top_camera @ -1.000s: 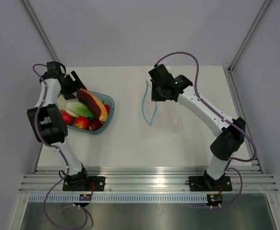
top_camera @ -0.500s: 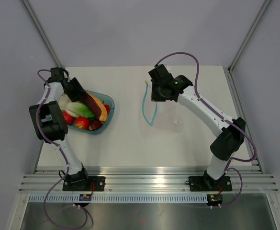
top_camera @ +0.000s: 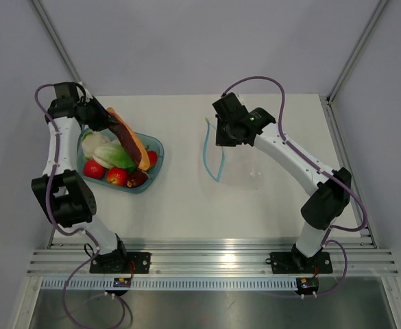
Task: Place the food in the zip-top bag and seal the zipper
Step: Pick up the fake food from the bin, then place the fake food in the zipper food storage bag.
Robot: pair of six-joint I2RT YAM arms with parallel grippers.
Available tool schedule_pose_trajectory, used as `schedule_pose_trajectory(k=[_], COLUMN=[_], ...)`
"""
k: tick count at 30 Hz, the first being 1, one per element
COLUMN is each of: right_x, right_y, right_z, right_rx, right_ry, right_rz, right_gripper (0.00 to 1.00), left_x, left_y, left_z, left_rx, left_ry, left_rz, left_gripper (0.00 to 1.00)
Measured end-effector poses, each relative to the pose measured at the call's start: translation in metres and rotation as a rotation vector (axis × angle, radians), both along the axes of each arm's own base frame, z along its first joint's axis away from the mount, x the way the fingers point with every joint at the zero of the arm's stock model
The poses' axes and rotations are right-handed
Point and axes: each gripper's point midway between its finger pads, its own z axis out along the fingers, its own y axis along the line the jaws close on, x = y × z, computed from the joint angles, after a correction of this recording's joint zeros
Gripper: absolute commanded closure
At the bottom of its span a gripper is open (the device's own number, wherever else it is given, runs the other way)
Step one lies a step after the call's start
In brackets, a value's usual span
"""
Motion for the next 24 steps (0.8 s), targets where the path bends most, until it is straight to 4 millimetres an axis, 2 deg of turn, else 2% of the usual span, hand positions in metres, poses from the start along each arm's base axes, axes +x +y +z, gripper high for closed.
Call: schedule_pose_trajectory(k=[5, 7, 11, 12, 14, 16, 24], right_x=[-0.004, -0.003, 0.003, 0.005, 0.007, 0.009, 0.004], right_y=[0.009, 0.015, 0.029, 0.033, 0.039, 0.046, 0.059], right_z=[-0.002, -0.002, 0.001, 0.003, 0.007, 0.012, 0.021], right_rx=[0.041, 0.06, 0.11, 0.125, 0.155, 0.192, 0.284], right_ry=[0.033, 0.046, 0.074, 0.08, 0.087, 0.095, 0.139], right_rz=[0.015, 0.014, -0.007, -0.014, -0.027, -0.038, -0.056], right_gripper=[1.0, 1.0, 1.0, 1.0, 1.0, 1.0, 1.0], left_x=[-0.025, -0.034, -0.055, -0.062, -0.075, -0.08, -0.054], left_y=[-0.021, -0.035, -0.09, -0.11, -0.138, -0.154, -0.161], left_z=[0.079, 0.111, 0.17, 0.182, 0.193, 0.196, 0.187], left_rx=[-0.017, -0.029, -0.066, -0.082, -0.114, -0.148, -0.159], left_ry=[-0.174, -0.258, -0.444, -0.498, -0.55, -0.579, -0.602], left_rz=[-0.017, -0.024, -0.086, -0.111, -0.146, -0.148, -0.049], left_gripper=[1.0, 1.0, 1.0, 1.0, 1.0, 1.0, 1.0])
